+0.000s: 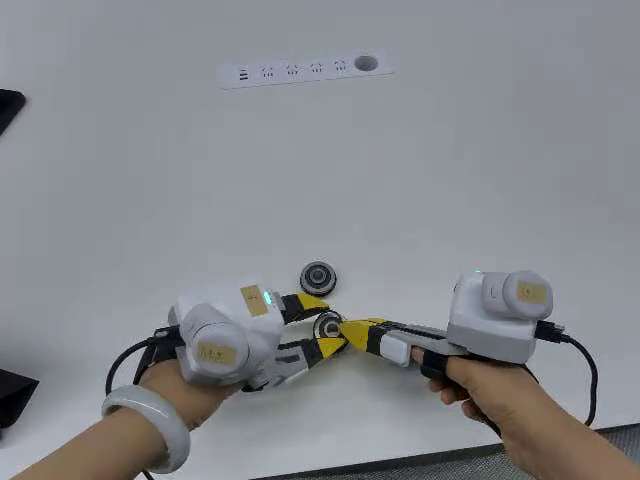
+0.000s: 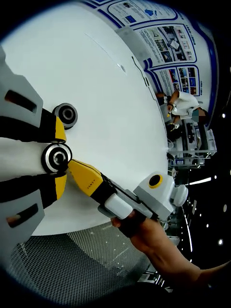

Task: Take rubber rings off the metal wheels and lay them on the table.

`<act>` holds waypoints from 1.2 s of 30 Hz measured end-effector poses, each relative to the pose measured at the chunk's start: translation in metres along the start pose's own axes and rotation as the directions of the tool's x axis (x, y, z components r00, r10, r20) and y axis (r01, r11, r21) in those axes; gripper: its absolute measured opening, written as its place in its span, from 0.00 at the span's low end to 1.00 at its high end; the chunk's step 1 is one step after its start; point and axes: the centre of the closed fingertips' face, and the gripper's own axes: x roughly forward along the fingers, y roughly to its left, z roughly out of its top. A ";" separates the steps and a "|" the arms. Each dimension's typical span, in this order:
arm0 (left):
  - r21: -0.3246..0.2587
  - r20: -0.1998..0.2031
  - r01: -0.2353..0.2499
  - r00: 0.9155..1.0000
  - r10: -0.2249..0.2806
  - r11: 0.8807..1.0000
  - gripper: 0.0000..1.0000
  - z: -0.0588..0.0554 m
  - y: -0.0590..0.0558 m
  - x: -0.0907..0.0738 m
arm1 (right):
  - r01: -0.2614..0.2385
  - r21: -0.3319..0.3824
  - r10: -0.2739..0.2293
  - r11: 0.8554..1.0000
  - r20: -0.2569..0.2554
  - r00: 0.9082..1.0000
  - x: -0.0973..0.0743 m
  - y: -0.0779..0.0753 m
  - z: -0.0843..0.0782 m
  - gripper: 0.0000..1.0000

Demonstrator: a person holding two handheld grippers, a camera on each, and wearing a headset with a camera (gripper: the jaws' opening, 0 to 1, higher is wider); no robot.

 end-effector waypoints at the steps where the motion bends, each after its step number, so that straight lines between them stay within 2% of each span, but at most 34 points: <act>1: -0.002 -0.004 -0.001 1.000 0.001 1.000 0.26 -0.002 0.000 0.000 | -0.001 0.000 0.001 1.000 0.001 1.000 0.000 0.000 0.000 0.02; 10: -0.028 -0.007 -0.021 1.000 0.021 0.999 0.37 -0.011 0.001 -0.005 | -0.016 0.001 0.016 1.000 0.001 1.000 -0.002 0.005 0.000 0.02; 20: -0.054 -0.002 -0.039 0.999 0.039 0.998 0.47 -0.016 0.003 -0.008 | -0.046 0.006 0.045 0.999 0.017 0.999 -0.006 0.015 0.004 0.02; 25: -0.066 -0.005 -0.048 0.999 0.048 0.997 0.50 -0.019 0.004 -0.011 | -0.054 0.019 0.053 0.998 0.045 0.998 -0.012 0.018 0.010 0.02; 30: -0.075 -0.004 -0.057 0.998 0.056 0.996 0.52 -0.021 0.006 -0.013 | -0.048 0.051 0.042 0.998 0.102 0.994 -0.021 0.012 0.023 0.02; 36: -0.086 -0.005 -0.069 0.998 0.069 0.994 0.53 -0.022 0.009 -0.016 | -0.012 0.081 0.000 0.997 0.151 0.989 -0.034 -0.007 0.035 0.02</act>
